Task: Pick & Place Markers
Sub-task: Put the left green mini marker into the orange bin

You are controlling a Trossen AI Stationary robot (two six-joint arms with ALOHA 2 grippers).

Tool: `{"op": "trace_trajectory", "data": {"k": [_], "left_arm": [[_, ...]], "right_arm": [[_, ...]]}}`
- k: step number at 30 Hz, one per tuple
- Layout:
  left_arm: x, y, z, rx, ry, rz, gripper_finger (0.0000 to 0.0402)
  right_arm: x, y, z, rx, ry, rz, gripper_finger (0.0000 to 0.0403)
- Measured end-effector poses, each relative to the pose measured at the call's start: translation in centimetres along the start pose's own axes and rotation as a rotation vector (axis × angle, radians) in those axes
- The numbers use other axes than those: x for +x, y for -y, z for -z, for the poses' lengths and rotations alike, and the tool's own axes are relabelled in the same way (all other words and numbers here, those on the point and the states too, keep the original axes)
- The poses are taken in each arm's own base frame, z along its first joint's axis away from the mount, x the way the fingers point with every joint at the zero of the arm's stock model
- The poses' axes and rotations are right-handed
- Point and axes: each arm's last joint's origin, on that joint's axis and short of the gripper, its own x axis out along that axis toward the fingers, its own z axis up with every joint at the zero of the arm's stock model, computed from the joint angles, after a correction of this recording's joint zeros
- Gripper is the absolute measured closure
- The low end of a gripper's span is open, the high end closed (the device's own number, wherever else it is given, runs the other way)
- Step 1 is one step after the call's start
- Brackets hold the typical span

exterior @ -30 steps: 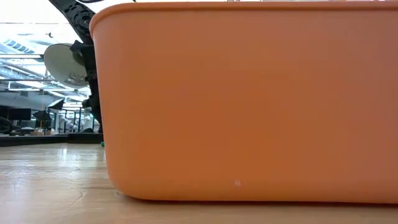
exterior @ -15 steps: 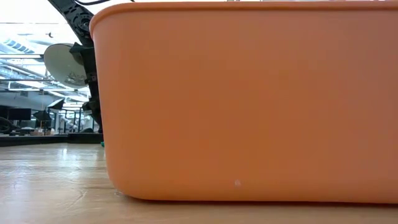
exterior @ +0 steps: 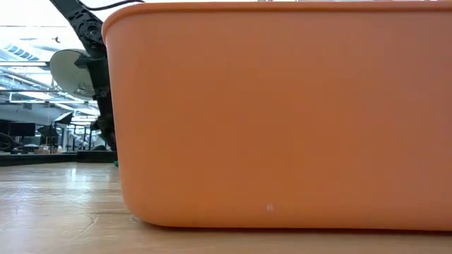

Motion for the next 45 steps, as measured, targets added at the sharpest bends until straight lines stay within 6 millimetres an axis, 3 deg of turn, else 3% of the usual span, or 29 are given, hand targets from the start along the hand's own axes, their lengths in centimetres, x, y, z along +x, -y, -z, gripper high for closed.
{"op": "trace_trajectory", "data": {"k": [10,22,26,33,45], "left_arm": [[0.8,-0.4,1.1,-0.021,-0.005,-0.004,0.0231],[0.8,0.2,1.3,0.093,-0.001,0.026,0.0234],[0.8,0.2,1.3,0.093,-0.005,0.033,0.0266],[0.8,0.3,1.3,0.078,-0.006,0.044,0.0362],[-0.3,1.5,0.7,0.116,-0.029,0.056,0.0354]], "right_arm": [[0.0,0.0,0.0,0.0,0.0,0.0,0.0392],[0.0,0.0,0.0,0.0,0.0,0.0,0.0392],[0.0,0.0,0.0,0.0,0.0,0.0,0.0392],[0.0,0.0,0.0,0.0,0.0,0.0,0.0392],[0.0,0.0,0.0,0.0,0.0,0.0,0.0392]]}}
